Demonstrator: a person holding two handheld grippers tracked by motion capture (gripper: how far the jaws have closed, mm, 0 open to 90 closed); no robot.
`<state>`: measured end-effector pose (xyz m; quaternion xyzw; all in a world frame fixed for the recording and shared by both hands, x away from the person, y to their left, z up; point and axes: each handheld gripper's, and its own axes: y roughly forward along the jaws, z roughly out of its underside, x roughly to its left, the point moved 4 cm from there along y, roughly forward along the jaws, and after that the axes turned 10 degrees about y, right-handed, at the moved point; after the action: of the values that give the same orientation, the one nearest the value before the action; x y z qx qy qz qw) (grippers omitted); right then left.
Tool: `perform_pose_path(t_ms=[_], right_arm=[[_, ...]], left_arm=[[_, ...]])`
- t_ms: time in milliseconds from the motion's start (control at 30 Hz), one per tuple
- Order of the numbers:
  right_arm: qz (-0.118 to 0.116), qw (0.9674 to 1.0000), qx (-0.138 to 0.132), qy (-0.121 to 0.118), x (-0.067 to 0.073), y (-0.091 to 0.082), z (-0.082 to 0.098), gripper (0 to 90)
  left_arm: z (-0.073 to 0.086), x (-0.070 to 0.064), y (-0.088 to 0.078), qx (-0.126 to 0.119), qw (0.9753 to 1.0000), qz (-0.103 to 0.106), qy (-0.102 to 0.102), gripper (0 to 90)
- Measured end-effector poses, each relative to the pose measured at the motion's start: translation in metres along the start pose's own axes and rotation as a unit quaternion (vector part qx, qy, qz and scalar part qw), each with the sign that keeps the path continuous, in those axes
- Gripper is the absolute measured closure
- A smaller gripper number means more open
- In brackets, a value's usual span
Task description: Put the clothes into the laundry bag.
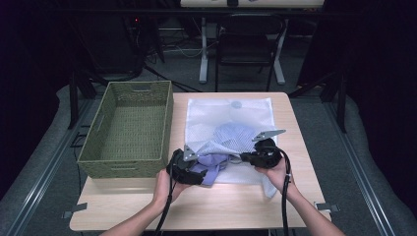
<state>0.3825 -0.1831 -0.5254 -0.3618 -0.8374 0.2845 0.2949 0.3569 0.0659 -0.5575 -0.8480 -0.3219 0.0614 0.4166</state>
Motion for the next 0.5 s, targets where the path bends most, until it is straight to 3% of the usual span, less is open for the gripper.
perform_pose_path(t_ms=[167, 267, 367, 500], right_arm=[[-0.001, 1.0, 0.002, 0.0, -0.001, 0.001, 0.0, 87.2], [-0.002, 1.0, 0.006, -0.003, 0.0, 0.002, 0.001, 87.1], [-0.002, 0.9999, 0.011, -0.003, 0.001, 0.004, 0.002, 87.1], [-0.003, 0.9999, 0.011, -0.01, 0.003, 0.005, 0.001, 87.2]], left_arm=[[0.005, 0.006, 0.011, 0.015, 0.9998, -0.012, -0.011, 26.2], [0.006, 0.01, 0.02, 0.019, 0.9996, -0.015, -0.011, 31.6], [0.009, 0.013, 0.028, 0.024, 0.9994, -0.015, -0.018, 46.3], [0.01, 0.015, 0.035, 0.031, 0.9994, -0.015, -0.007, 68.8]])
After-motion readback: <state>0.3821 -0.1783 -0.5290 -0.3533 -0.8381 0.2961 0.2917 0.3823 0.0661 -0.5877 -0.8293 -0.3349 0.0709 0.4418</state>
